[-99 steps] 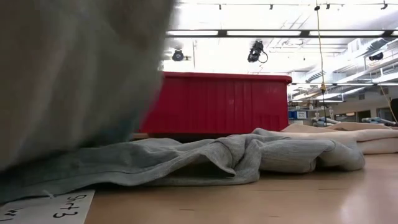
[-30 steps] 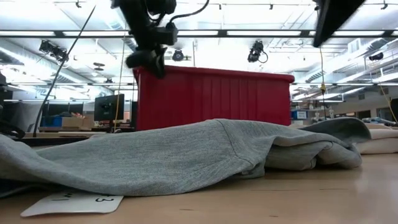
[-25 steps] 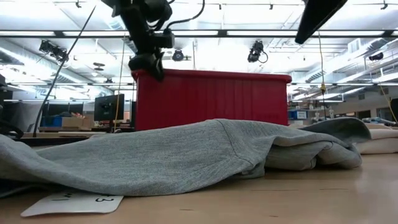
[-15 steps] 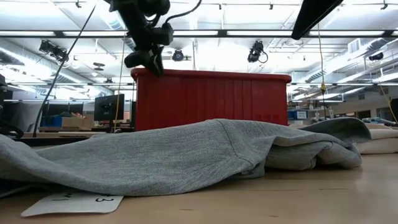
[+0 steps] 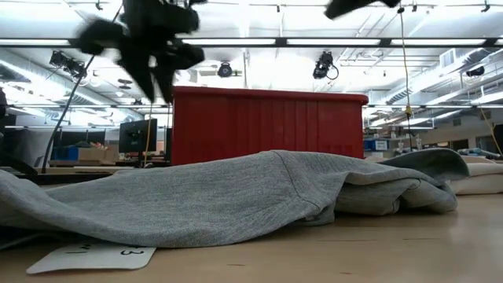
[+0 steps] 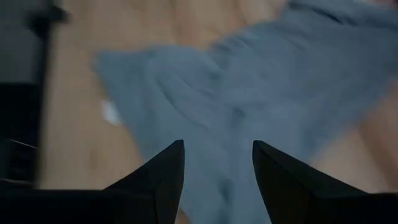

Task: Fold Laundry from Bin
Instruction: Fold the gray shirt

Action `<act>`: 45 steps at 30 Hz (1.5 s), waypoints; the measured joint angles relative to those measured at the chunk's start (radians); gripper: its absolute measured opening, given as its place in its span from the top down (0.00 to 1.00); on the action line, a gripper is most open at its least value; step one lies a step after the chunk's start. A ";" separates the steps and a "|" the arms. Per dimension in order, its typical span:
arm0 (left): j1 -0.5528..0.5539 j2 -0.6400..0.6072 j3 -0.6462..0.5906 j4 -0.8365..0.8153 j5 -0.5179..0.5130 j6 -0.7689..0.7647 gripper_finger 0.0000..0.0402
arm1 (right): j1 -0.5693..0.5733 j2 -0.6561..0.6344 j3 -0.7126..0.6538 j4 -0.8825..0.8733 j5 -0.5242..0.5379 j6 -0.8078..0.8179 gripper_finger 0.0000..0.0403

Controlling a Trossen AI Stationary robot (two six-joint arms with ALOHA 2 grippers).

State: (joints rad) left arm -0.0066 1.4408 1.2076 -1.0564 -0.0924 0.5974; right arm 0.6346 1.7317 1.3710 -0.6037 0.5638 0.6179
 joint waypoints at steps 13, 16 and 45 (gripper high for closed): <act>-0.642 0.002 -0.320 0.560 -0.174 -0.266 0.69 | 0.008 0.002 -0.151 0.236 0.097 0.056 0.51; -0.691 0.039 -0.322 0.622 -0.187 -0.339 0.69 | 0.008 0.002 -0.175 0.289 0.099 0.054 0.51; -0.643 0.346 0.004 0.499 -0.214 -0.330 0.97 | 0.031 0.028 -0.268 0.430 -0.067 -0.014 0.53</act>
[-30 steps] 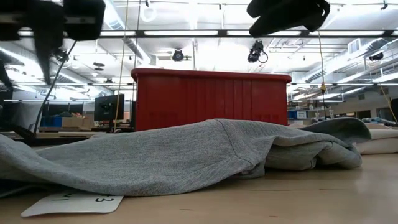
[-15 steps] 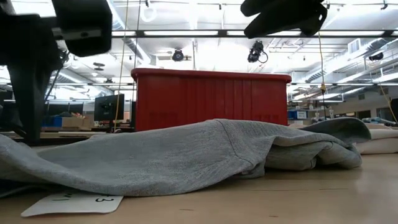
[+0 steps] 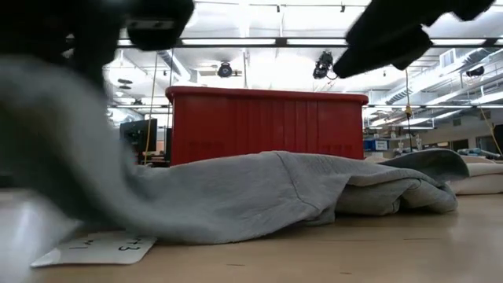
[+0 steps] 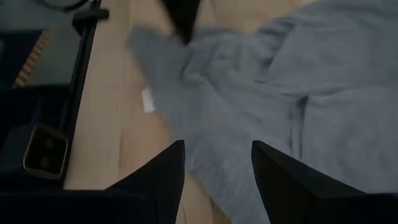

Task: Fold Laundry from Bin
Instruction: Fold the gray shirt

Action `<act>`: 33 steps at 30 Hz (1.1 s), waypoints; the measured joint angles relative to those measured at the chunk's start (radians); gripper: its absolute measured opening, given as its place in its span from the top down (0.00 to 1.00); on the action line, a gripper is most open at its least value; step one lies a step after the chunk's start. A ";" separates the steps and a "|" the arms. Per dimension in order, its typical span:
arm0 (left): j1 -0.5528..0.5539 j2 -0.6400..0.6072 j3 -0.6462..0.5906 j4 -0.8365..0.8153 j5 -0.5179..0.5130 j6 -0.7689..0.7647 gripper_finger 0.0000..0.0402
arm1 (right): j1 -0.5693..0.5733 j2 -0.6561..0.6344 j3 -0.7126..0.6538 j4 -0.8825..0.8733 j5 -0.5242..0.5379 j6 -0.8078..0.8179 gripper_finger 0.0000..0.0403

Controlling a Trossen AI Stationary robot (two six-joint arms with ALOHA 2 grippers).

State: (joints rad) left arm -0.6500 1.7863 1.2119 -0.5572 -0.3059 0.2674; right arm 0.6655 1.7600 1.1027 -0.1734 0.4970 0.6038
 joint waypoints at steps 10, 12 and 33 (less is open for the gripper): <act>0.045 -0.178 0.001 0.055 -0.002 -0.174 0.99 | 0.019 0.117 0.032 0.098 -0.105 -0.105 0.58; 0.060 -0.199 0.001 0.059 -0.033 -0.204 1.00 | 0.021 0.136 0.041 0.123 -0.103 -0.137 0.59; 0.176 -0.211 0.001 -0.030 -0.146 -0.260 1.00 | -0.023 0.362 0.170 0.199 -0.086 -0.355 0.59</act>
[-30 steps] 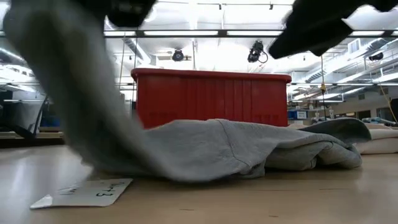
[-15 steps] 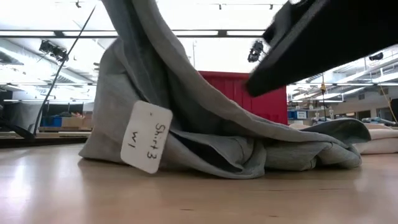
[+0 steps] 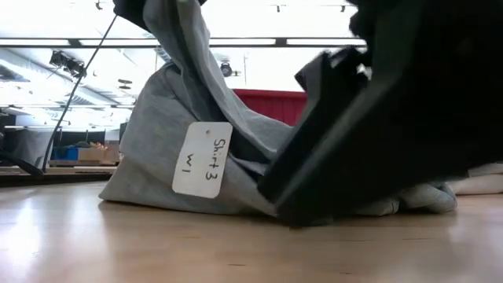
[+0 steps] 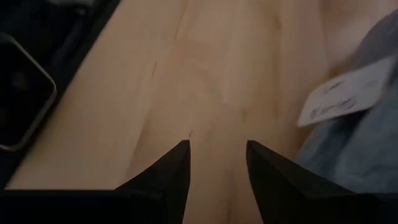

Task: Fold Laundry from Bin
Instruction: Fold the gray shirt

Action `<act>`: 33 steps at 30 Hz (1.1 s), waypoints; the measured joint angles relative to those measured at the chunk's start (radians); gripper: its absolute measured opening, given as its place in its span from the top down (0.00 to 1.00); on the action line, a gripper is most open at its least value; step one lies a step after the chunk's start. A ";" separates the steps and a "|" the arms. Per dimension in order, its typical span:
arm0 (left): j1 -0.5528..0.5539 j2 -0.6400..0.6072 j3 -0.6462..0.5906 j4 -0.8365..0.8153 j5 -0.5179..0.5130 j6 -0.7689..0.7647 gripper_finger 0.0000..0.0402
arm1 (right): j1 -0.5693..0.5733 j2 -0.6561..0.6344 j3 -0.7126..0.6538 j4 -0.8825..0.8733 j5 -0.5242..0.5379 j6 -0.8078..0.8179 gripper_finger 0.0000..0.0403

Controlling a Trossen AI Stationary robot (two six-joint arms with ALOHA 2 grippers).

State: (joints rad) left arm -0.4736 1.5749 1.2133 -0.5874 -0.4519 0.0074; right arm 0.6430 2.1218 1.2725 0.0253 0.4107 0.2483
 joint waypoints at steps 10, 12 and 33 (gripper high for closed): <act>-0.014 0.000 0.000 -0.009 0.044 -0.004 0.99 | -0.003 -0.036 0.003 -0.093 0.238 0.064 0.59; -0.017 0.000 0.000 -0.008 0.043 -0.004 0.99 | -0.002 -0.036 0.003 -0.102 0.260 0.058 0.59; -0.030 0.000 0.000 -0.036 0.041 0.003 0.99 | -0.017 -0.030 0.001 -0.283 0.257 0.013 0.61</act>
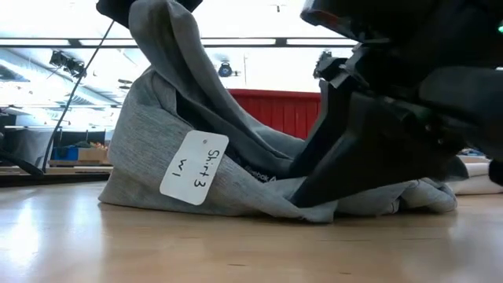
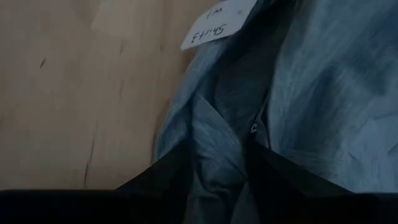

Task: Fold Laundry from Bin
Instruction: Fold the gray shirt

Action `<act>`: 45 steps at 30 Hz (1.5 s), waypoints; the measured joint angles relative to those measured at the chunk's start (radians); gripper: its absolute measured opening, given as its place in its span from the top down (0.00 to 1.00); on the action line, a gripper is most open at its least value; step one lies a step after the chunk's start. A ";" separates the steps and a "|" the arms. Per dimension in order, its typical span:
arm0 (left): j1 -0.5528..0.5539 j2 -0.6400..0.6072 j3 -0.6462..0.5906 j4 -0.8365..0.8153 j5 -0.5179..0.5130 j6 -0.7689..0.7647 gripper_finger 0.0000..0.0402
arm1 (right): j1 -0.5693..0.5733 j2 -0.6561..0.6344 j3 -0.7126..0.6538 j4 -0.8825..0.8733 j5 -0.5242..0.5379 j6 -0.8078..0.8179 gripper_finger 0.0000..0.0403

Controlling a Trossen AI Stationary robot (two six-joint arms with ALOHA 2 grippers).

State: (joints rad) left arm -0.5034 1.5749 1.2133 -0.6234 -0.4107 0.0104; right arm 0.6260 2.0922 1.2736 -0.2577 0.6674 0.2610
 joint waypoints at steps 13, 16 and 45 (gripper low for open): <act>0.000 0.000 0.000 -0.019 0.000 0.000 0.99 | -0.011 -0.023 0.000 -0.006 -0.104 0.084 0.96; 0.000 0.000 0.000 -0.035 0.000 0.000 0.99 | 0.029 -0.086 0.025 0.002 -0.112 0.043 0.98; -0.021 0.035 0.000 0.299 0.216 0.060 0.94 | 0.102 -0.213 0.051 -0.172 -0.423 0.323 0.83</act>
State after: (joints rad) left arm -0.5247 1.6098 1.2129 -0.3240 -0.1945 0.0700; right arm 0.7281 1.8793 1.3243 -0.4300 0.2439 0.5841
